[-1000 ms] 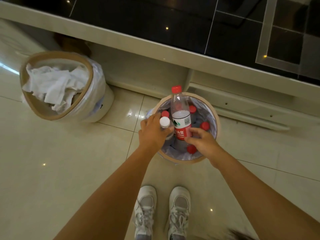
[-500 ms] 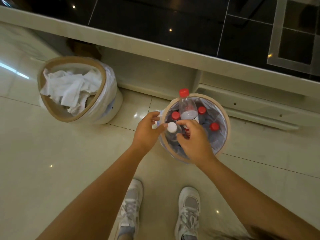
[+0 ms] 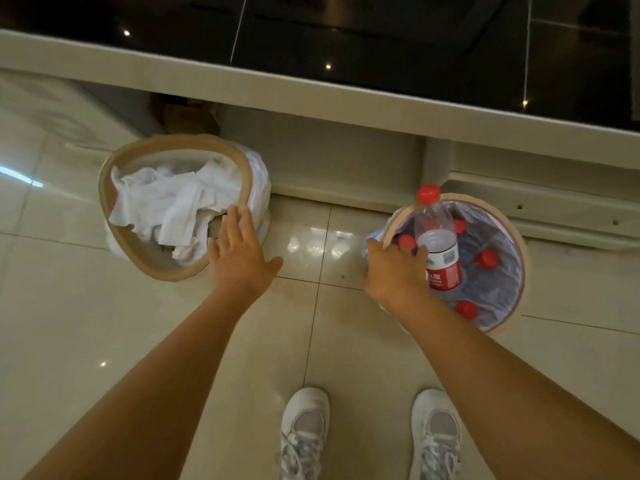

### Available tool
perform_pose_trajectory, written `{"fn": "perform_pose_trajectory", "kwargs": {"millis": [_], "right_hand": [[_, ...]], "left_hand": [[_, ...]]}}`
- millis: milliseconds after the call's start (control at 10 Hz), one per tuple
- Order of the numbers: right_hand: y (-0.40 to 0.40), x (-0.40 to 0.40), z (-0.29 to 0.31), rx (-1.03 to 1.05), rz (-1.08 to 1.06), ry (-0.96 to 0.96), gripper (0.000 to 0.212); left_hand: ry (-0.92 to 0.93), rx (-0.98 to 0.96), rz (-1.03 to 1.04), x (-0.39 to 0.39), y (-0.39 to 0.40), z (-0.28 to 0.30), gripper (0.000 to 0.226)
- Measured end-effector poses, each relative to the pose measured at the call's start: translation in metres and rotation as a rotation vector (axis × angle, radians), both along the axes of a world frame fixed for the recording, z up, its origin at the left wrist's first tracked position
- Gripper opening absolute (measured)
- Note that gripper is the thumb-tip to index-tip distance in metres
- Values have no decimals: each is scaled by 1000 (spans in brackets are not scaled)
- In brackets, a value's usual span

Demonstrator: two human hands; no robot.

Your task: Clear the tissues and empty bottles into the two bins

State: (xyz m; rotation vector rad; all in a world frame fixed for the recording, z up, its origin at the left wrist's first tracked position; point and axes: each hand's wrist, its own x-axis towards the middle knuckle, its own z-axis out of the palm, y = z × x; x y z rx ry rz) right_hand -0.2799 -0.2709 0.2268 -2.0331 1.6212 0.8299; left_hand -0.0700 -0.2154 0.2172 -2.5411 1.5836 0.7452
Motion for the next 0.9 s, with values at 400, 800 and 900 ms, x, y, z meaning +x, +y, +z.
{"fn": "perform_pose_trajectory", "kwargs": {"millis": [400,800,900], "right_hand": [[19,29,1,-115,-6,-264,68],[26,13,26,-124,-88,-392,46],[28,5,42,-196,-69,-405,35]], "left_hand": [[337,-9,49,-35,-2,3,69],[505,-22,-24,-81,10,10,51],[503,-96,-11,-84,15,18,41]]}}
